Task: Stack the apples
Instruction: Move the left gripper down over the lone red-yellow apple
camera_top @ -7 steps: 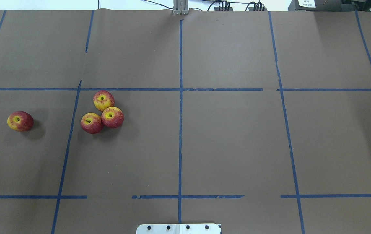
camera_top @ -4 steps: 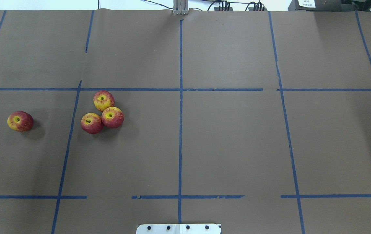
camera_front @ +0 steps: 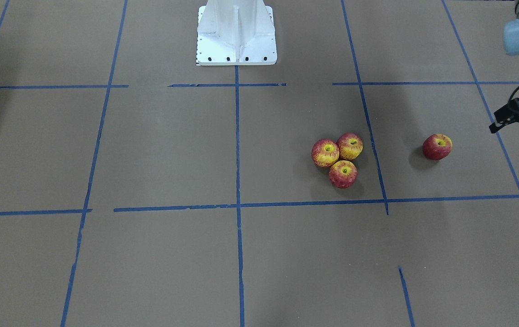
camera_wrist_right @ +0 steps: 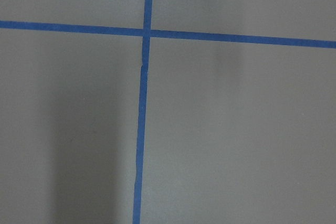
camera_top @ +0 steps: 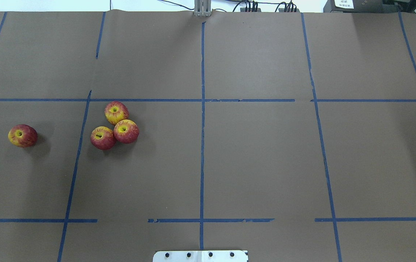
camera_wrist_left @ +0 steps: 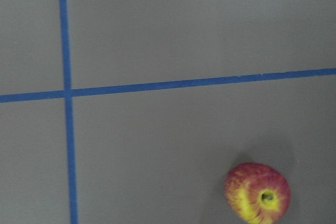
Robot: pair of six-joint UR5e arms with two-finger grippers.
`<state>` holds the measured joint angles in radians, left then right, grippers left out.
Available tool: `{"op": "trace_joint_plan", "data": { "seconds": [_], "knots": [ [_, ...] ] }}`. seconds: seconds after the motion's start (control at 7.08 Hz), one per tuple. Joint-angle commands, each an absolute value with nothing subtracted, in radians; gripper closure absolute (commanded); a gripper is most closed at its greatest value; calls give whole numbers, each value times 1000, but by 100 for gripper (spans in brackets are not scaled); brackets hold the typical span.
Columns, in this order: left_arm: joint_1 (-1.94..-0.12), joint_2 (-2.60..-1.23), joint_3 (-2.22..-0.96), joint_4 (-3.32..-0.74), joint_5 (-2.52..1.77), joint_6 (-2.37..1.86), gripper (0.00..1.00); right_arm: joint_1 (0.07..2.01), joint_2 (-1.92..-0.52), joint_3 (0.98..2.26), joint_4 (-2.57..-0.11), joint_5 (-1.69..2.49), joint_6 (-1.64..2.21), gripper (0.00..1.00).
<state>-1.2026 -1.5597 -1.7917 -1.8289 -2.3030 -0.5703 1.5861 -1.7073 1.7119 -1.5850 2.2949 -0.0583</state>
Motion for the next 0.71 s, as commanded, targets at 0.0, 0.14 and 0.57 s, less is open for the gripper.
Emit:
{"op": "trace_joint_plan", "data": {
  "seconds": [0.0,0.14,0.57],
  "knots": [
    [-1077,-1572,-1792,-1842,-2129,-702,0,1586,-1707,1712,-1586,2295,-58,0],
    [-1066,-1575,-1792,-1844,-2122,-721,0,1586,-1707,1712,-1585,2295,-58,0],
    [-937,-1605,-1769,-1844,-2042,-801,0,1586,-1707,1712,-1586,2295,-57,0]
  ]
}}
